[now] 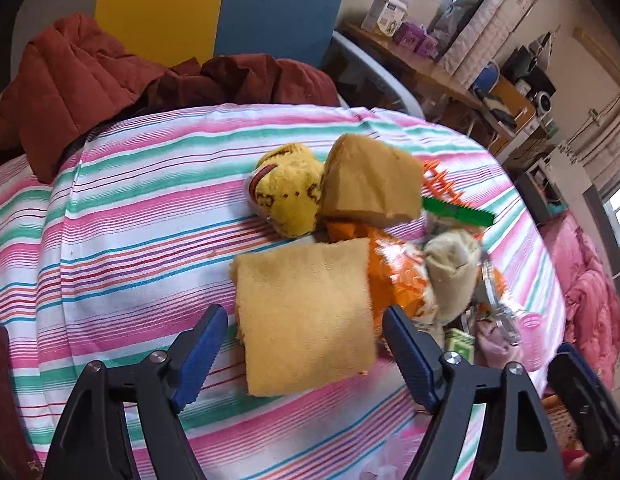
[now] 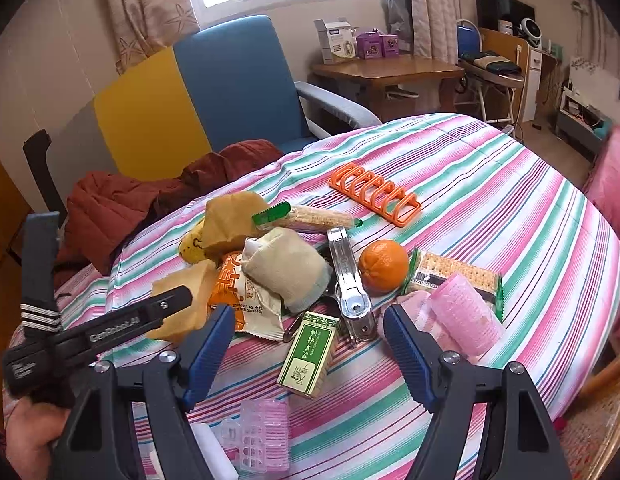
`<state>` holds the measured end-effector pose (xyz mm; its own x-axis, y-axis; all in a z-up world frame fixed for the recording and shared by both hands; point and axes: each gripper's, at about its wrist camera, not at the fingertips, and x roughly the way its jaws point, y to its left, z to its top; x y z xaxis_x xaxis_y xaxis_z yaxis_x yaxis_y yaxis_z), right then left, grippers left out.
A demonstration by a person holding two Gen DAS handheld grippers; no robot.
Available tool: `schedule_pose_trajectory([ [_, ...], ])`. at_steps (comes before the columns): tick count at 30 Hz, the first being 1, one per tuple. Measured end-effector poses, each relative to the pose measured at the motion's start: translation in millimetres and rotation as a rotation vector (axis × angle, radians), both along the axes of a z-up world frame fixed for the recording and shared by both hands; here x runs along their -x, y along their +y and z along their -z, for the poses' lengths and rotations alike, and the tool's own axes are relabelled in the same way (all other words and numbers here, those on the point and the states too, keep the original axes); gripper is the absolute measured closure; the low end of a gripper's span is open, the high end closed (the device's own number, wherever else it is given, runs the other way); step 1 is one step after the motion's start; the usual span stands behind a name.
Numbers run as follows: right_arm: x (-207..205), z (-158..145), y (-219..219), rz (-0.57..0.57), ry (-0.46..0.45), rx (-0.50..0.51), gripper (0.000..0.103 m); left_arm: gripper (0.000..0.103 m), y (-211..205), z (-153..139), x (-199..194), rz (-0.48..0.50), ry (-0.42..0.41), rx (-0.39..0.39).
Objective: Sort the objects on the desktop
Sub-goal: 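Return to the pile and grasp the large yellow sponge with the left gripper, then grasp the smaller yellow sponge with the right gripper while the left holds its sponge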
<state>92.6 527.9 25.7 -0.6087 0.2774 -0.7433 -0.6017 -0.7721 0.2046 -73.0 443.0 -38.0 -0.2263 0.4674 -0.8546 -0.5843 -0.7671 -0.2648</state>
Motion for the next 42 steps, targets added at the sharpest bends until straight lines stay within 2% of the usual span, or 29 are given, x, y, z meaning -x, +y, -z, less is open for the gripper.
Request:
schedule_pose_trajectory([
  [2,1,1,0,-0.001,-0.003,0.004,0.026,0.022,2,8,1,0.002,0.0,0.014],
  [4,2,2,-1,-0.006,-0.008,0.009,0.026,0.02,-1,15,2,-0.002,-0.011,-0.009],
  [5,2,2,-1,-0.008,-0.011,0.01,0.026,0.022,-4,18,1,-0.003,-0.014,-0.027],
  [7,2,3,-3,-0.012,-0.017,0.007,0.026,0.037,-10,20,0,0.014,-0.035,-0.08],
  [13,3,8,-1,-0.011,-0.028,0.034,0.026,0.042,-23,15,-18,0.072,0.043,-0.077],
  [18,4,9,-1,-0.012,-0.034,0.029,0.026,0.046,-48,15,-24,0.023,0.021,-0.13],
  [23,6,9,-2,-0.022,-0.029,0.031,0.026,0.046,-73,-4,-25,-0.024,0.026,-0.168],
  [26,6,6,-5,-0.037,-0.009,0.025,0.026,0.046,-86,-12,-29,-0.016,0.022,-0.103],
  [31,14,2,-15,-0.087,0.024,0.029,0.026,0.045,-108,0,-33,-0.024,-0.016,-0.01],
  [34,33,-3,-16,-0.119,0.055,0.025,0.026,0.044,-117,7,-28,-0.052,-0.052,-0.04],
  [36,52,-8,-15,-0.128,0.051,-0.034,0.026,0.044,-116,9,-24,-0.063,-0.066,-0.049],
  [38,76,-10,-11,-0.143,0.032,-0.061,0.024,0.044,-112,10,-24,-0.051,-0.058,-0.04],
  [42,127,-1,3,-0.143,-0.032,-0.05,0.024,0.043,-110,14,-21,-0.046,-0.051,-0.05],
])
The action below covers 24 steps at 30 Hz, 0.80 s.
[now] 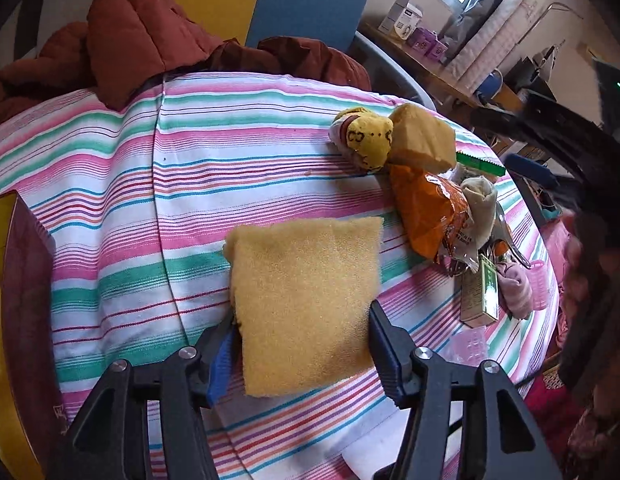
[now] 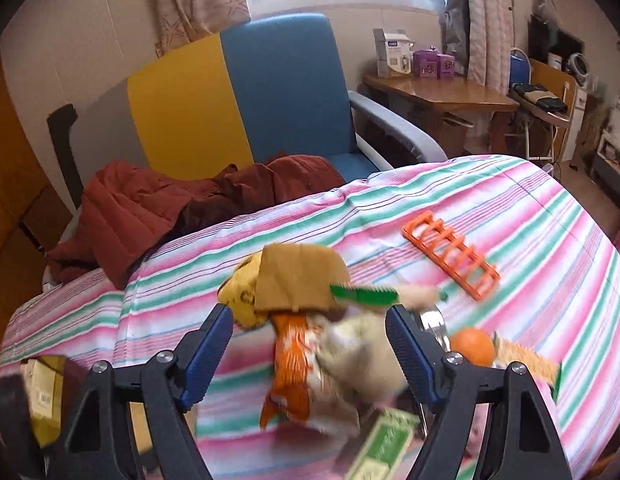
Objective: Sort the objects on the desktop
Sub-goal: 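Grasp the smaller yellow sponge with the right gripper while the left holds its sponge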
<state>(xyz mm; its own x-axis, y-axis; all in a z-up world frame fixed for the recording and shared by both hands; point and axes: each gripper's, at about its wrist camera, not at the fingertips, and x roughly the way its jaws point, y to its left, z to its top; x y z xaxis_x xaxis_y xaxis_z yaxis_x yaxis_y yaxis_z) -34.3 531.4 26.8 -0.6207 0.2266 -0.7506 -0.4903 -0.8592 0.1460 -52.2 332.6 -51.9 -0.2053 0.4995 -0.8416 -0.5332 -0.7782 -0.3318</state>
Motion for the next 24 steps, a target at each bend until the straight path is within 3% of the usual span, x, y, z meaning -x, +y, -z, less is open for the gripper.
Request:
schedule_pose_trajectory([
  [5,47,13,10,0.0,-0.11,-0.033,0.02,0.038,-2,10,4,0.03,-0.023,-0.037],
  [9,69,36,22,0.015,-0.247,0.022,0.018,0.037,-4,13,5,0.047,-0.026,-0.069],
  [11,69,41,26,0.012,-0.246,0.041,0.02,0.036,-2,13,4,0.055,-0.012,-0.068],
  [12,69,44,27,0.004,-0.248,0.039,0.023,0.036,-1,13,4,0.058,-0.005,-0.07],
  [14,67,45,23,-0.039,-0.228,0.036,0.044,0.036,-2,14,3,0.059,0.004,-0.075],
  [18,61,43,13,-0.051,-0.221,0.033,0.053,0.035,-3,14,1,0.07,0.017,-0.082],
  [21,50,35,6,-0.056,-0.19,0.035,0.065,0.035,-5,14,-1,0.068,0.023,-0.089],
  [22,44,31,4,-0.063,-0.171,0.036,0.076,0.035,-6,15,-3,0.065,0.027,-0.088],
  [24,32,20,-4,-0.091,-0.135,0.036,0.081,0.035,-5,15,-6,0.069,0.039,-0.082],
])
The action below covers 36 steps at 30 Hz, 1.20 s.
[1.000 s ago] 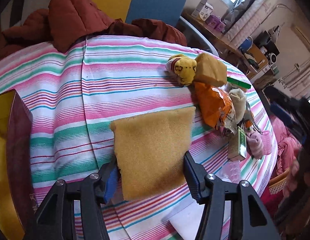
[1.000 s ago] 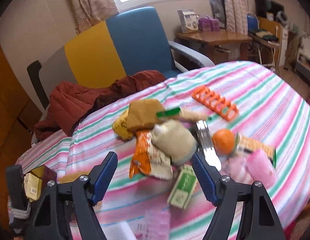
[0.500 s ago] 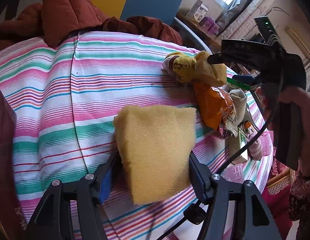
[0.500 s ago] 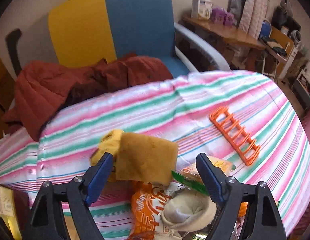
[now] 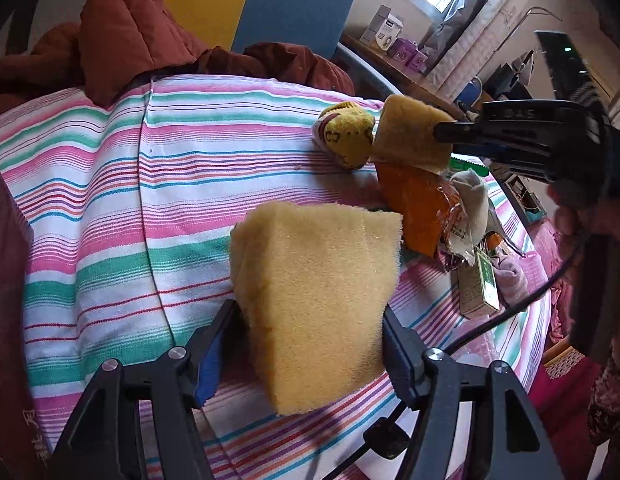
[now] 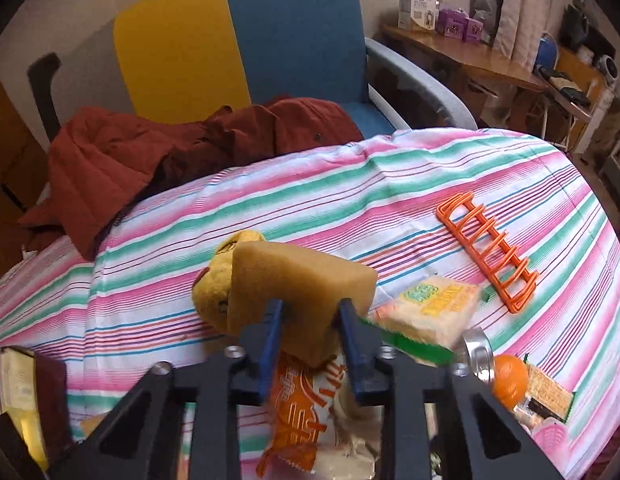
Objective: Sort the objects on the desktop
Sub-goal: 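Grasp the smaller yellow sponge with the right gripper while the left holds its sponge, then carry both sponges into the gold tray beside the boxes and open both grippers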
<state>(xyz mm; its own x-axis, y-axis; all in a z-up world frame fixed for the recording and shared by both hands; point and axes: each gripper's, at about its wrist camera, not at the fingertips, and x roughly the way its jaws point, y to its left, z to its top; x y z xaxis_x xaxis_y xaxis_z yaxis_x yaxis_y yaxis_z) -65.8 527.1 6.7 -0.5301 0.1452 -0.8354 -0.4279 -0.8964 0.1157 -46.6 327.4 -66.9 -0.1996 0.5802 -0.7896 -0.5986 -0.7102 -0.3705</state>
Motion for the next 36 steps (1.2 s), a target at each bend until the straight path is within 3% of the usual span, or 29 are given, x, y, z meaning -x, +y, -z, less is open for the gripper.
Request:
schedule_pose_trajectory([
  [3,-16,-9,-12,-0.038,0.023,-0.009,0.082,0.035,-2,0,-3,0.002,-0.001,0.002],
  [10,-62,-4,-46,-0.131,0.025,0.136,0.088,0.036,-16,0,-9,-0.002,-0.02,-0.026],
  [13,-85,4,-61,-0.146,0.017,0.096,0.086,0.036,-17,0,-11,0.0,-0.014,-0.029],
  [15,-97,7,-62,-0.139,0.048,0.096,0.073,0.036,-16,0,-10,-0.006,-0.016,-0.029],
  [17,-103,3,-62,-0.099,0.086,0.056,0.038,0.036,-16,1,-10,-0.011,-0.018,-0.031],
  [18,-102,-1,-62,-0.092,0.108,0.046,0.03,0.036,-17,0,-10,-0.011,-0.02,-0.034],
  [20,-91,-9,-64,-0.121,0.133,0.017,0.023,0.036,-18,1,-11,-0.012,-0.024,-0.04],
  [22,-75,-9,-70,-0.153,0.096,-0.037,0.02,0.037,-19,1,-12,-0.008,-0.022,-0.04],
  [24,-65,-6,-72,-0.147,0.089,-0.033,0.02,0.038,-24,1,-13,-0.016,-0.028,-0.046],
  [28,-49,8,-77,-0.17,0.08,0.057,0.032,0.039,-29,1,-15,-0.027,-0.037,-0.056],
  [31,-42,18,-79,-0.158,0.038,0.017,0.036,0.039,-29,1,-16,-0.031,-0.036,-0.059],
  [33,-40,24,-73,-0.155,0.039,0.03,0.043,0.04,-30,1,-17,-0.043,-0.039,-0.067],
  [35,-40,26,-71,-0.173,0.043,0.051,0.06,0.042,-31,1,-16,-0.048,-0.041,-0.073],
  [36,-41,27,-71,-0.176,0.043,0.063,0.06,0.045,-32,1,-16,-0.053,-0.048,-0.081],
])
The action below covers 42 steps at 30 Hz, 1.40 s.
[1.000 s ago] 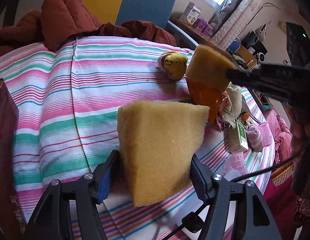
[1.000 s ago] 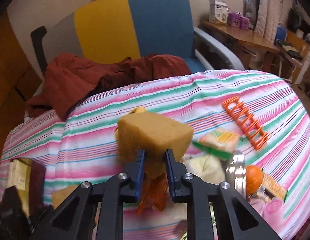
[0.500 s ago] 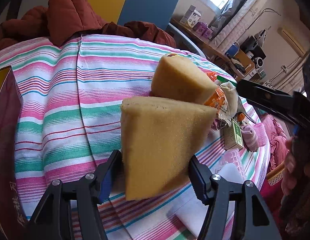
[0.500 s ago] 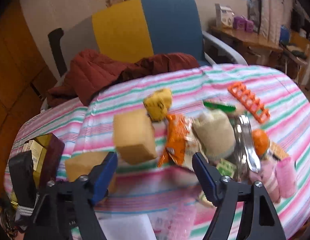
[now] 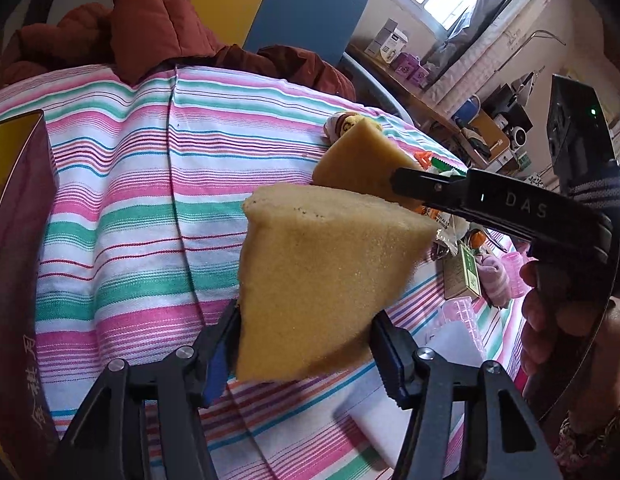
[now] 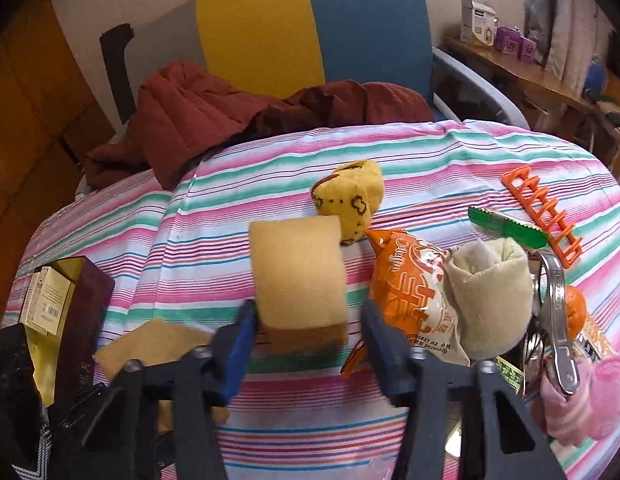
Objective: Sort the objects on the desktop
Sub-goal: 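Carry both sponges into the gold tray beside the boxes and open both grippers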
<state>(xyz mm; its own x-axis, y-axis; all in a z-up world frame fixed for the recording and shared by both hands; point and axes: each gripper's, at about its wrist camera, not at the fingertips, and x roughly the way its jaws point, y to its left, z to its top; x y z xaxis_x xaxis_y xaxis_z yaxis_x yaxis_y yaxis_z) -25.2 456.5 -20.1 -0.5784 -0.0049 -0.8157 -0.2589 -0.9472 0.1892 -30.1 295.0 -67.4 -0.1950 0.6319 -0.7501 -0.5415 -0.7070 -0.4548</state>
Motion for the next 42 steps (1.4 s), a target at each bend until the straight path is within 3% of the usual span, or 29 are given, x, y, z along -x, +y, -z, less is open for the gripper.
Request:
schedule_pose_trajectory([
  [12,-24,-29,-12,-0.008,0.08,0.025,0.063,0.047,-34,-14,-2,-0.077,-0.056,-0.035],
  [17,-32,-36,-26,-0.018,0.089,0.04,0.063,0.047,-51,-35,-10,-0.031,-0.06,-0.078],
  [21,-36,-41,-46,-0.047,0.077,0.042,0.063,0.047,-74,-52,-9,-0.054,-0.055,-0.118],
  [28,-26,-63,-101,-0.117,0.11,0.15,0.063,0.047,-130,-67,20,-0.159,-0.028,-0.113],
  [34,4,-74,-174,-0.196,0.116,0.157,0.063,0.046,-176,-59,53,-0.257,-0.001,-0.028],
  [39,33,-62,-212,-0.216,0.078,0.159,0.063,0.043,-194,-52,77,-0.305,0.06,0.117],
  [42,48,-57,-228,-0.208,0.083,0.122,0.063,0.035,-198,-41,95,-0.35,0.076,0.217],
])
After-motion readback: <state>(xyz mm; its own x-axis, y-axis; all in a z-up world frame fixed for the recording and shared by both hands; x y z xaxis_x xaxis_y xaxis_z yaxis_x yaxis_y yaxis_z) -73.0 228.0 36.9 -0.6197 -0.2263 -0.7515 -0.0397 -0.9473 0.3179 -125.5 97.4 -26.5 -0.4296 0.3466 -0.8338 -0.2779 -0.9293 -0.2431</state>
